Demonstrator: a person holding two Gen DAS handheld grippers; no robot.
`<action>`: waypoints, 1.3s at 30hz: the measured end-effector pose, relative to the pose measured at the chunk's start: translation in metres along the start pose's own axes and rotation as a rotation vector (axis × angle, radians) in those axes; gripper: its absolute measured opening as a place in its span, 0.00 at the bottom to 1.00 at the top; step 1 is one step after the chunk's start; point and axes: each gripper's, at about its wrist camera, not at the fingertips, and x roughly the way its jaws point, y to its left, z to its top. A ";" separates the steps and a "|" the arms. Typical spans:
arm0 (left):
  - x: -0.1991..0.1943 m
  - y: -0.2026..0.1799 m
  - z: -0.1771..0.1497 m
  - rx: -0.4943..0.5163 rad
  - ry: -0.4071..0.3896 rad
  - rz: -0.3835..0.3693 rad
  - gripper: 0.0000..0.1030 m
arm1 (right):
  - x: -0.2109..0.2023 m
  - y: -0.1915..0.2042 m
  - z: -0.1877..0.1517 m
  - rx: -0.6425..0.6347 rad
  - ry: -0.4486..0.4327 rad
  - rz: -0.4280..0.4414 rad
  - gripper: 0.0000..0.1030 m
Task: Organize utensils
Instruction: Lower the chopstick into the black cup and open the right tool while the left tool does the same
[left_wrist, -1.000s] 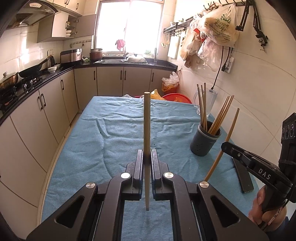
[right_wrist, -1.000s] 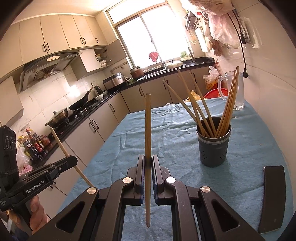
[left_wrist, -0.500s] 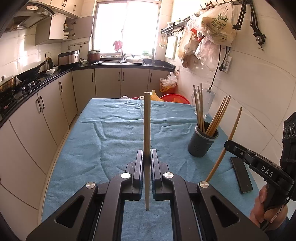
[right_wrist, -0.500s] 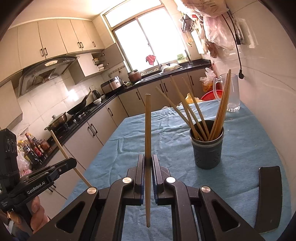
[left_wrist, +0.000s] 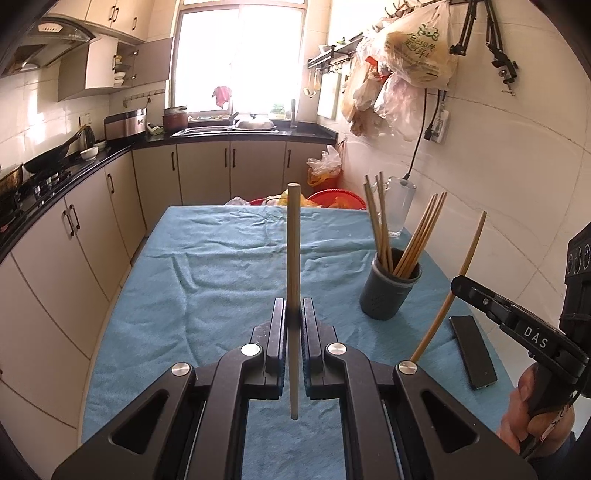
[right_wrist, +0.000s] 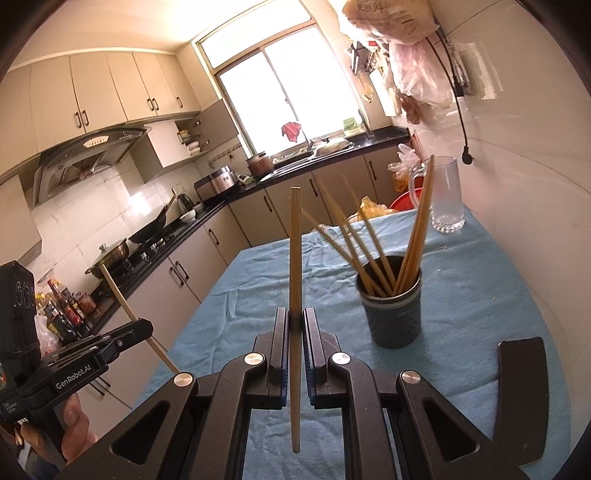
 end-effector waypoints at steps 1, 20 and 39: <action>0.000 -0.002 0.003 0.004 -0.002 -0.004 0.06 | -0.002 -0.002 0.002 0.003 -0.007 -0.003 0.08; 0.010 -0.067 0.073 0.080 -0.072 -0.098 0.06 | -0.040 -0.047 0.067 0.059 -0.163 -0.052 0.08; 0.083 -0.123 0.149 0.047 -0.103 -0.184 0.06 | -0.004 -0.089 0.133 0.110 -0.226 -0.109 0.08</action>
